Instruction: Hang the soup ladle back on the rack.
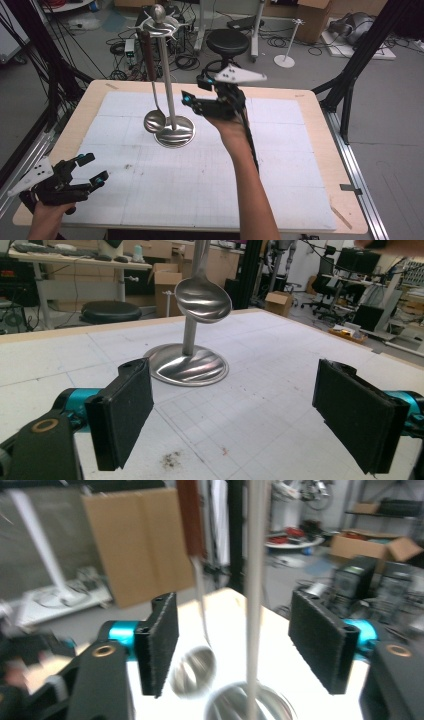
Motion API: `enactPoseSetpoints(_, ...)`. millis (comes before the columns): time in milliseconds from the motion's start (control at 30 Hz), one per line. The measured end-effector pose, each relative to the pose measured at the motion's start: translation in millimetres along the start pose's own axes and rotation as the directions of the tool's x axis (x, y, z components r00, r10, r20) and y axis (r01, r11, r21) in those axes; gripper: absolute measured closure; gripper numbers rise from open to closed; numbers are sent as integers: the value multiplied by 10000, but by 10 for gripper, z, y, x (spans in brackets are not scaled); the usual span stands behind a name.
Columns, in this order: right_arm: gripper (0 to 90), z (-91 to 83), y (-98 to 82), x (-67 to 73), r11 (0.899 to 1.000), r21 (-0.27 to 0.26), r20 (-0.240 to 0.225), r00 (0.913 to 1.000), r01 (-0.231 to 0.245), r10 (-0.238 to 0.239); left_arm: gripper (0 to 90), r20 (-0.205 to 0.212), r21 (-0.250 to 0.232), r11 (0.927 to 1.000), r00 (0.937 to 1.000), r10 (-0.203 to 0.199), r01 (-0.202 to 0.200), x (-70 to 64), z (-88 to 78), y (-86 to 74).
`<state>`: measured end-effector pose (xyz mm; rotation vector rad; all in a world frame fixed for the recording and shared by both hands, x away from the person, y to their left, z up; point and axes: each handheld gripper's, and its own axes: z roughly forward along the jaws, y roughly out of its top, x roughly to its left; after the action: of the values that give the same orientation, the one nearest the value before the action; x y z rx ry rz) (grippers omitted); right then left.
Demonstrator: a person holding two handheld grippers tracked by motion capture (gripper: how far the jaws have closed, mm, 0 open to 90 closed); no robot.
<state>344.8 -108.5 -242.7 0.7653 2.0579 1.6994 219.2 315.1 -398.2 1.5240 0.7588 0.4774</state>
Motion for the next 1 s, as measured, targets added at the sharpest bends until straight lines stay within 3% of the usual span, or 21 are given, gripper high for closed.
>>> enactPoseSetpoints(133,181,-274,-353,-18,10000,-10,704,9975,58,-57,165,-55,34,10000,10000,54,-53,-21,34,-17)
enactPoseSetpoints(400,164,-822,-1070,-36,9995,270,1823,9832,-169,117,161,-64,-31,10000,10000,10,-11,-29,69,-32)
enactPoseSetpoints(633,163,-1218,-1648,-8,9972,535,2752,9607,-525,358,161,-199,27,10000,9998,25,-24,-37,108,-55)
enactPoseSetpoints(833,163,-1408,-1857,6,9933,984,3104,9502,-601,268,162,-288,-9,10000,9996,64,-64,-58,109,-52)
enactPoseSetpoints(1000,163,-1570,-1894,88,9951,724,3229,9456,-673,404,162,-285,20,9999,9995,139,-138,-78,98,-54)
